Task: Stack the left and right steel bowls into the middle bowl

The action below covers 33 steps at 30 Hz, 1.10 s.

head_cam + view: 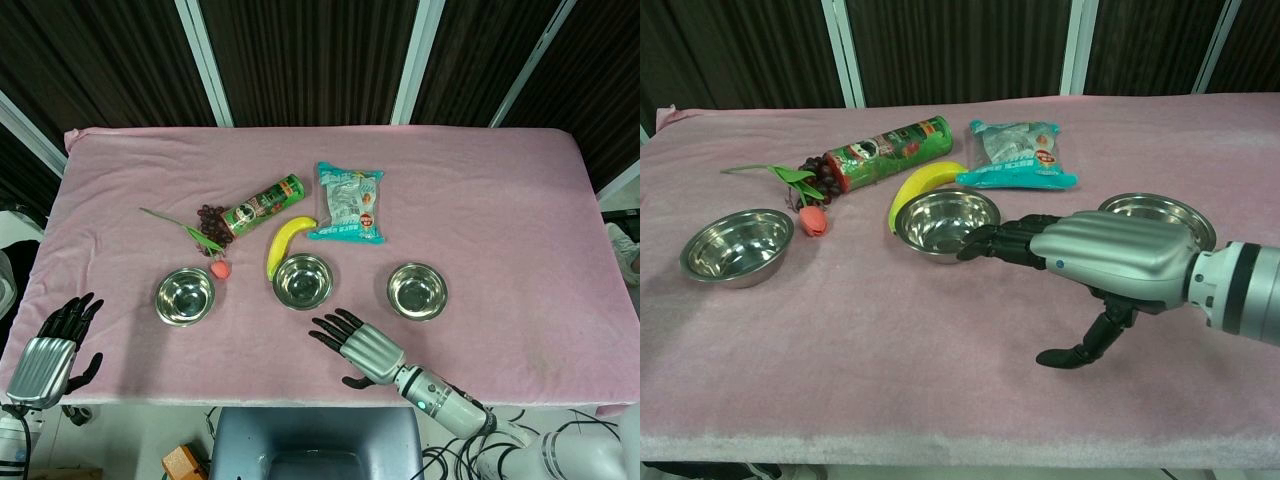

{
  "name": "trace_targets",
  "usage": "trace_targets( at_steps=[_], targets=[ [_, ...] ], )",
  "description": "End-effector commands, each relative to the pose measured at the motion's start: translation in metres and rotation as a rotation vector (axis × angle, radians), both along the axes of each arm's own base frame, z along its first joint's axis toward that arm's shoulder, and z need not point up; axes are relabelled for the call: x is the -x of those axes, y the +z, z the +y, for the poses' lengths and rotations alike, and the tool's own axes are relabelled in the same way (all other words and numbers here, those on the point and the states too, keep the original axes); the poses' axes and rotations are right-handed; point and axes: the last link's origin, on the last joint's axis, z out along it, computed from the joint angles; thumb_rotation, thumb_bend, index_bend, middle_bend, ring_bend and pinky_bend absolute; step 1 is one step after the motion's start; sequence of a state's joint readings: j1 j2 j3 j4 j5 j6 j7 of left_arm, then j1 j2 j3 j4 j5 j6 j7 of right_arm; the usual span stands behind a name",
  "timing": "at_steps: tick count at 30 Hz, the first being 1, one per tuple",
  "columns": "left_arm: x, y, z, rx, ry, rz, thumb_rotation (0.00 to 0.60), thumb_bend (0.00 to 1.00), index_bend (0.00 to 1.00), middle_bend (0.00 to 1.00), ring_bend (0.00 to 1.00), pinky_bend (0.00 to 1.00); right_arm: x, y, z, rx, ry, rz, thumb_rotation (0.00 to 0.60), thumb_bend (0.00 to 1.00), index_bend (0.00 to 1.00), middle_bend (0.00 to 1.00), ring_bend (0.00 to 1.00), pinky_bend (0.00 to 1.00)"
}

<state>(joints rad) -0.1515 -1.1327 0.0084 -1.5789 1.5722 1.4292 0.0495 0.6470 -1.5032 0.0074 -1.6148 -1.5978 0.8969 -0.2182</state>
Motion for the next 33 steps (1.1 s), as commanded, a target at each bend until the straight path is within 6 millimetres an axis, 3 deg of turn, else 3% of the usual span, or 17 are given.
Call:
trace_targets(
  at_steps=[1, 10, 14, 22, 27, 33],
  targets=[
    [0.001, 0.000, 0.000, -0.002, 0.006, 0.003, 0.600, 0.41, 0.00, 0.00, 0.00, 0.14, 0.002, -0.001, 0.000, -0.002, -0.004, 0.005, 0.600, 0.37, 0.15, 0.00, 0.00, 0.00],
    [0.002, 0.003, -0.003, -0.012, 0.007, -0.001, 0.600, 0.41, 0.00, 0.00, 0.00, 0.14, 0.008, 0.003, -0.005, 0.035, -0.004, 0.015, 0.600, 0.37, 0.16, 0.00, 0.00, 0.00],
    [0.002, 0.003, -0.003, -0.012, 0.008, -0.003, 0.600, 0.41, 0.00, 0.00, 0.00, 0.14, 0.020, 0.014, -0.008, 0.078, -0.004, 0.039, 0.600, 0.37, 0.16, 0.00, 0.00, 0.00],
    [0.002, 0.002, -0.003, -0.007, 0.010, -0.003, 0.600, 0.41, 0.00, 0.00, 0.00, 0.14, 0.088, 0.058, -0.014, 0.237, -0.083, 0.146, 0.600, 0.37, 0.29, 0.00, 0.00, 0.00],
    [0.001, 0.002, -0.004, -0.005, 0.011, -0.002, 0.600, 0.41, 0.00, 0.00, 0.00, 0.14, 0.118, 0.065, -0.019, 0.256, -0.129, 0.196, 0.600, 0.37, 0.36, 0.00, 0.00, 0.00],
    [0.002, 0.002, -0.003, -0.002, 0.015, -0.002, 0.600, 0.41, 0.00, 0.00, 0.00, 0.14, 0.131, 0.060, -0.033, 0.280, -0.156, 0.210, 0.600, 0.37, 0.43, 0.00, 0.00, 0.00]
  ],
)
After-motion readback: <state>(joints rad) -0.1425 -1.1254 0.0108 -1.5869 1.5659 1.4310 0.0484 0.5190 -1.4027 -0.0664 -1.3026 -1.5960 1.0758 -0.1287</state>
